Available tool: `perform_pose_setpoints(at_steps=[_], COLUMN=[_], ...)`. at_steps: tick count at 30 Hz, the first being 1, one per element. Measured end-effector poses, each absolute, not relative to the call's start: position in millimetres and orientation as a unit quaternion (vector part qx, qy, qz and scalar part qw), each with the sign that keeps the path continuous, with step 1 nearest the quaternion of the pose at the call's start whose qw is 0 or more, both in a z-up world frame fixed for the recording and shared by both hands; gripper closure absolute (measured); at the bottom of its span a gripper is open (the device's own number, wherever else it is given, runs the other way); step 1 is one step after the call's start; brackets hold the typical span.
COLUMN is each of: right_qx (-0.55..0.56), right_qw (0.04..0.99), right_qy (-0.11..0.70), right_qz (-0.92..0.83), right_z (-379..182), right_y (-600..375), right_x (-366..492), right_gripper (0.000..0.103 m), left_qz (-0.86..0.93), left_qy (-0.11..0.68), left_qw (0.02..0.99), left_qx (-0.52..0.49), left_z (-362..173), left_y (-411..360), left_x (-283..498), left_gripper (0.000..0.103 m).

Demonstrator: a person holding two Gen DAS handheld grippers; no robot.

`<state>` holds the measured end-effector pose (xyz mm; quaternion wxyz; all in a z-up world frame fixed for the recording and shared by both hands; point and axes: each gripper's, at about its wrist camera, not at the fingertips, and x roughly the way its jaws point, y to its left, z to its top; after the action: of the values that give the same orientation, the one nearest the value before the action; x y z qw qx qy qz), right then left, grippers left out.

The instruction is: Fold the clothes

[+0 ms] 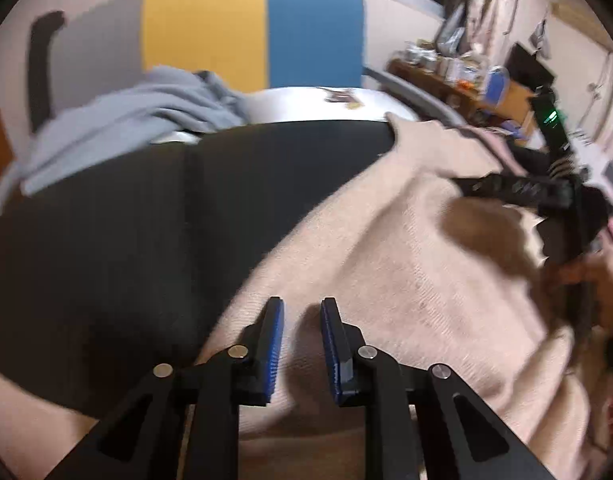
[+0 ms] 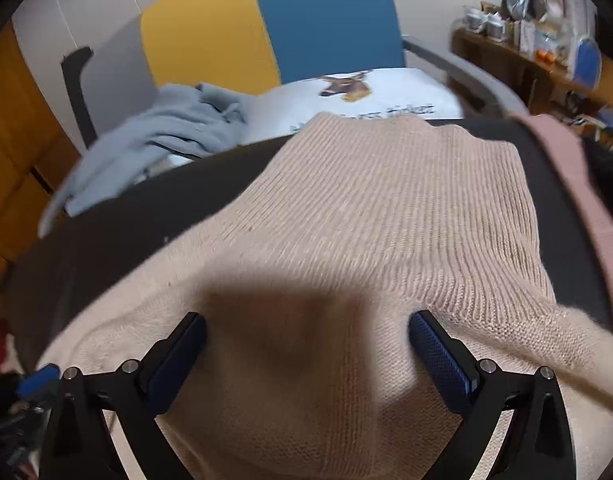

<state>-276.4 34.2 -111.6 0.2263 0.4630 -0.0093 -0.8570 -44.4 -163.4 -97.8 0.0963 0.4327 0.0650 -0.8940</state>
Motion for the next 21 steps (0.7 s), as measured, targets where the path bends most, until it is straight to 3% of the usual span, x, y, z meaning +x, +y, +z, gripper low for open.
perform_pose_setpoints(at_steps=[2,9,17,21], right_qx=[0.461,0.453,0.403,0.409], right_qw=[0.245,0.310,0.369,0.391], right_qy=[-0.016,-0.019,-0.021,-0.027], right_qz=[-0.853,-0.836,-0.837,-0.824], right_z=[-110.6,-105.9,-56.6,-62.2], right_y=[14.6,-63.8,-63.7,-44.9], right_x=[-275.4,-258.0,-189.0,-137.4], right_gripper=[0.000,0.000,0.001,0.001], left_qz=[-0.891,-0.879,-0.855,-0.856], left_qy=[0.077,0.133,0.181,0.201], left_qw=[0.118,0.189,0.264,0.219], left_qx=[0.431,0.418,0.408,0.423], left_z=[-94.3,-79.6,-66.2,-80.9], left_y=[-180.5,-240.5,-300.7,-291.0], left_x=[-24.7,49.5,130.7,138.9], left_gripper=[0.077,0.076,0.074,0.071])
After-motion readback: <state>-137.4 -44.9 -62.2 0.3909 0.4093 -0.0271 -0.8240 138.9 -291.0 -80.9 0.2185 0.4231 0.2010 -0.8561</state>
